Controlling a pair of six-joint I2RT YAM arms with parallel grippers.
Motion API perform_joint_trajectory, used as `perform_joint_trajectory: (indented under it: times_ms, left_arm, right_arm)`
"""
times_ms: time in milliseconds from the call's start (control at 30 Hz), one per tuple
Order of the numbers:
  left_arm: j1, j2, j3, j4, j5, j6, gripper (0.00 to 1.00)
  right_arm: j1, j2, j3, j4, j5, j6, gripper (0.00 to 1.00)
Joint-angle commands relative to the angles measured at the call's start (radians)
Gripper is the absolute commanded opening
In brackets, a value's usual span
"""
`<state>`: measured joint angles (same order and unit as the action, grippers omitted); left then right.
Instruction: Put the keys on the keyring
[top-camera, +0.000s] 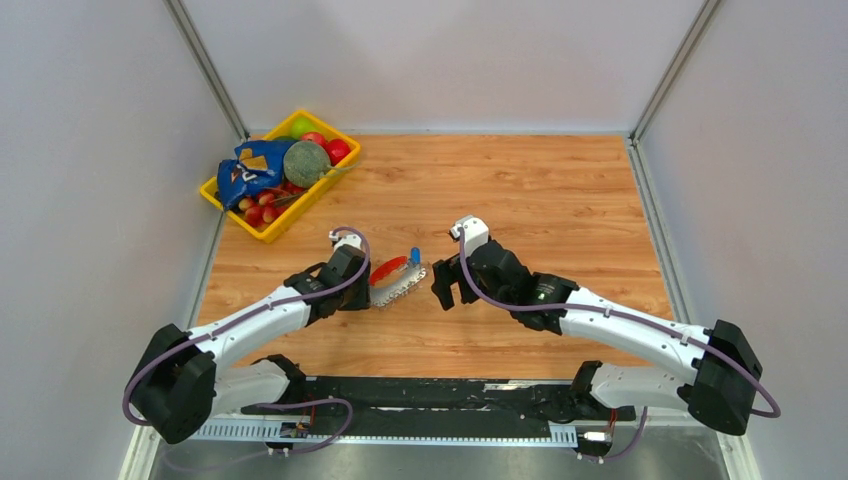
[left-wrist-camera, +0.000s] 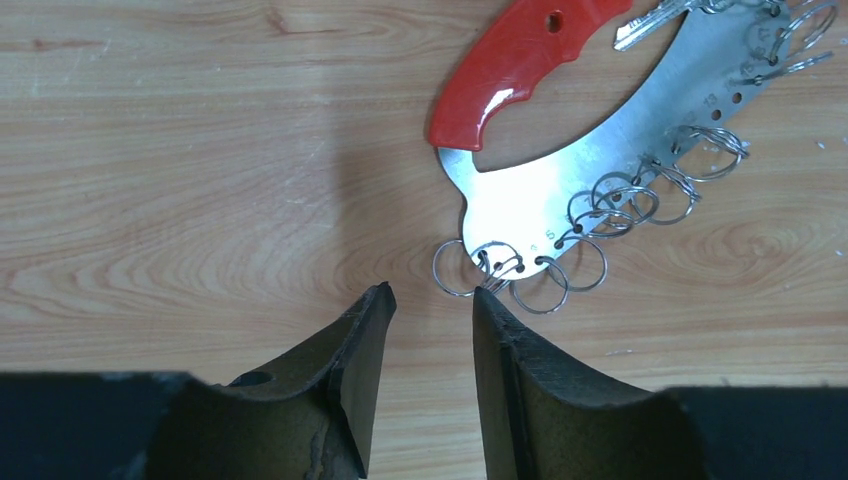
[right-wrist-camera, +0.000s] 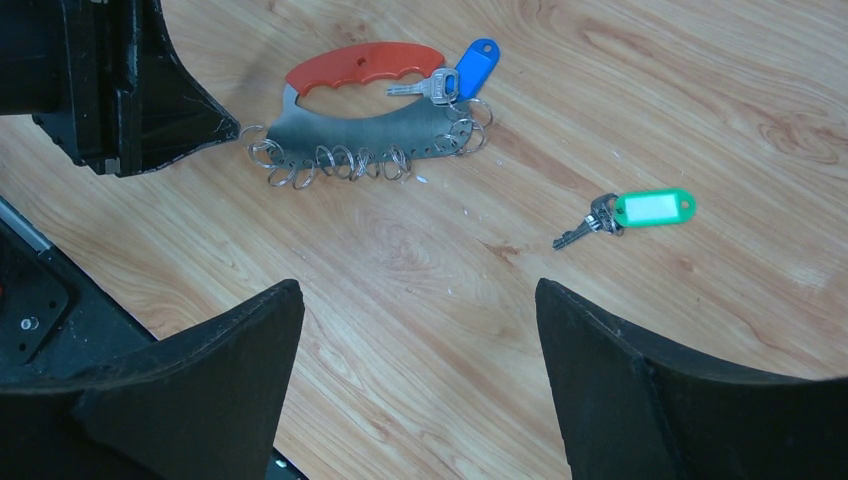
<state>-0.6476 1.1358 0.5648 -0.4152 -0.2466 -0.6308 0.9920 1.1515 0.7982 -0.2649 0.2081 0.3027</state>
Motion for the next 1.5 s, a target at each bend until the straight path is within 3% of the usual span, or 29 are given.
perform_joint_trajectory:
  times_ms: [0,300,833,1467]
  left_arm:
    - [-0.002,-0.011,-0.022,0.009,-0.047,-0.069,0.49]
    - [0.038,-0.050,-0.058,0.043,0.054,-0.227,0.53]
    - [0.095,-0.256,-0.167,0.064,0.147,-0.533,0.49]
    - [0.144,-0.355,-0.301,0.121,0.201,-0.735,0.51]
  right_arm:
    - [0.018,0.014,-0.006,0.026,0.001,0.026,0.89]
    - [0.058,0.033,-0.006,0.030,0.020,0.018,0.89]
    - [0.091,0.031,-0.033,0.046,0.031,0.029,0.89]
    - [0.103,0.004,-0.062,0.058,0.031,0.037,0.90]
